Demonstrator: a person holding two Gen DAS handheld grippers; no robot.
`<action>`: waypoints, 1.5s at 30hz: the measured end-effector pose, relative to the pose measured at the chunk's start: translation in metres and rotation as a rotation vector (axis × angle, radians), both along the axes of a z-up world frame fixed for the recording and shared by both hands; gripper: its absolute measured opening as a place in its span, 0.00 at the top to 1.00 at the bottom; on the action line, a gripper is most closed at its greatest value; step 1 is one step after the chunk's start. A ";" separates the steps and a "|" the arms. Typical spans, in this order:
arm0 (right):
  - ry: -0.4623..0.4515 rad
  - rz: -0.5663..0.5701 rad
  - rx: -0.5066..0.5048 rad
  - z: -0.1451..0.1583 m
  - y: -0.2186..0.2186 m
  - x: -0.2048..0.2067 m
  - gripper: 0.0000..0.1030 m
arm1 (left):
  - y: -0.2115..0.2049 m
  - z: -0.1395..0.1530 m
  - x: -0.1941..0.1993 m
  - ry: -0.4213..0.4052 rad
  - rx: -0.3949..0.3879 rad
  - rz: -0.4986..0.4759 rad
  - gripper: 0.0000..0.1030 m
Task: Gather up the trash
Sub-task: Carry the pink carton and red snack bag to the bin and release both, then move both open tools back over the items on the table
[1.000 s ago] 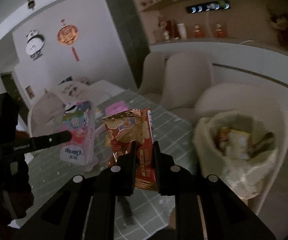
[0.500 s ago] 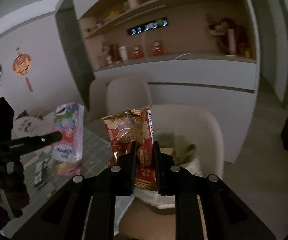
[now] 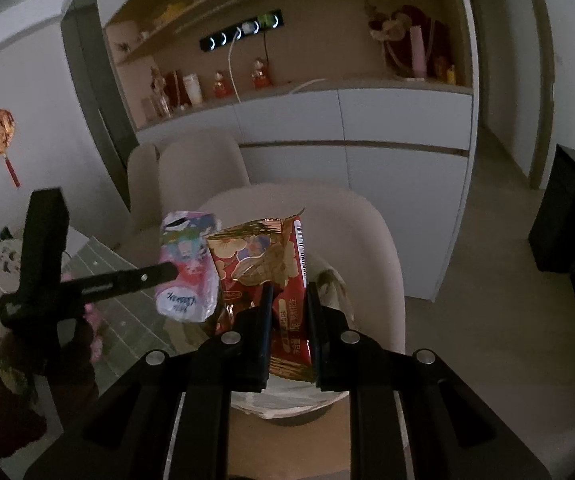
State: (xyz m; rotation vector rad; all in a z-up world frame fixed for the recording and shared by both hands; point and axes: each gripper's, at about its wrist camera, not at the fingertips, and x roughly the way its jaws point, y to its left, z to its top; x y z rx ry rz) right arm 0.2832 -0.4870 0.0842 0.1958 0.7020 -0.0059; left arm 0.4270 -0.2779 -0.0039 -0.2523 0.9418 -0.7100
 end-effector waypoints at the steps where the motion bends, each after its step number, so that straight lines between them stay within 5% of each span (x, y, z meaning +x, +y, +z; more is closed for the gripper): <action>1: 0.007 -0.001 -0.004 -0.002 0.000 0.005 0.84 | -0.002 -0.007 0.007 0.018 0.006 -0.003 0.84; 6: 0.028 -0.004 0.007 -0.015 0.004 0.028 0.84 | 0.019 -0.013 0.009 0.038 0.006 0.047 0.72; 14: 0.093 0.083 0.009 -0.050 0.045 0.082 0.84 | 0.089 0.012 -0.037 -0.097 0.123 0.182 0.64; 25: 0.171 0.147 -0.013 -0.092 0.078 0.116 0.84 | 0.168 -0.010 -0.089 -0.035 0.191 0.357 0.61; 34: 0.164 0.142 0.017 -0.096 0.073 0.114 0.69 | 0.177 -0.020 -0.102 0.016 0.181 0.403 0.61; 45: 0.092 0.143 0.029 -0.064 0.066 0.061 0.67 | 0.202 -0.015 -0.155 -0.021 0.212 0.475 0.60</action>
